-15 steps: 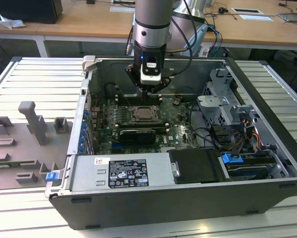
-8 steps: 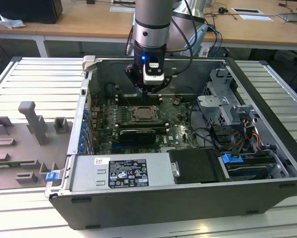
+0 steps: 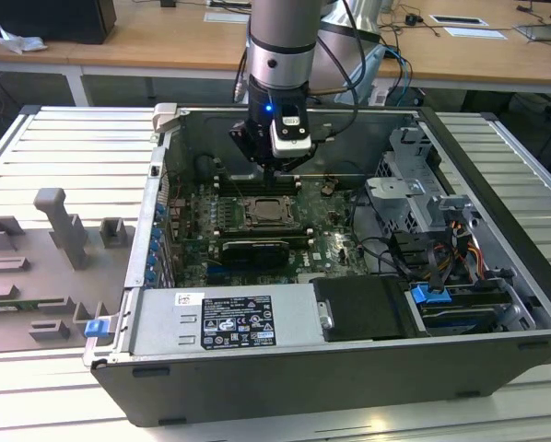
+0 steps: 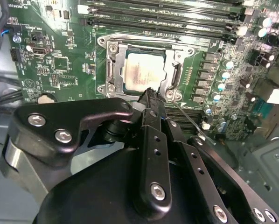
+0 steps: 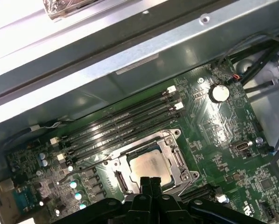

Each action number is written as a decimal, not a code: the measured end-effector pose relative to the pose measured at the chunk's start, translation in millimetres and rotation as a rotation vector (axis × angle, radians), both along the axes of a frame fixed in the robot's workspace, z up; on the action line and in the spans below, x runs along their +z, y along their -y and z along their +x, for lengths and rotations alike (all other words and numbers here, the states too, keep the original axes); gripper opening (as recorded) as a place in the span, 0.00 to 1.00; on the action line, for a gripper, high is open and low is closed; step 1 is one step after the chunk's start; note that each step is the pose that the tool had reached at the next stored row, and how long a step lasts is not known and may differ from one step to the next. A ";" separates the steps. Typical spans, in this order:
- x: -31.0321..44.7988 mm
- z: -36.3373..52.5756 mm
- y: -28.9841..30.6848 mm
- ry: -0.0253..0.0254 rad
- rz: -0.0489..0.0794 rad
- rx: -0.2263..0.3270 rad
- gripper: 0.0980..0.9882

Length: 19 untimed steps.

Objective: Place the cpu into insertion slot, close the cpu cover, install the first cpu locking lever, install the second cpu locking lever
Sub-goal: 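Install the first cpu locking lever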

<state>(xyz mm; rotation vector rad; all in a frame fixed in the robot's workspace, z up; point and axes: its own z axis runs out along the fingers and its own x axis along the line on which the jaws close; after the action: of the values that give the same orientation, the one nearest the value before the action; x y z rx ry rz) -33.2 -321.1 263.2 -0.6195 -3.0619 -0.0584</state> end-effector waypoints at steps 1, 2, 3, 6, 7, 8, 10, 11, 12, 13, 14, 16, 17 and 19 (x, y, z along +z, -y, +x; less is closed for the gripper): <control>0.0 0.0 0.0 0.0000 0.000 0.008 0.01; 0.0 0.0 0.0 0.0000 0.000 0.014 0.01; 0.0 0.0 0.0 0.0000 0.000 0.020 0.01; 0.0 0.0 0.0 0.0000 0.000 0.037 0.01; 0.0 0.0 0.0 0.0000 0.000 0.042 0.01; 0.0 0.0 0.0 0.0000 0.000 0.046 0.01; 0.0 0.0 0.0 0.0000 0.000 0.057 0.01; 0.0 0.0 0.0 0.0000 0.000 0.062 0.01; 0.0 0.0 0.0 0.0000 0.000 0.067 0.01; 0.0 0.0 0.0 0.0000 0.000 0.075 0.01; 0.0 0.0 0.0 0.0000 0.000 0.079 0.01; 0.0 0.0 0.0 0.0000 0.000 0.091 0.01; 0.0 0.0 0.0 0.0000 0.000 0.101 0.01; 0.0 0.0 0.0 0.0000 0.000 0.115 0.01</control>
<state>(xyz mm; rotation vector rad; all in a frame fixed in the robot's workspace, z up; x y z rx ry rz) -33.2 -321.1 263.2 -0.4415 -3.0904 -0.0568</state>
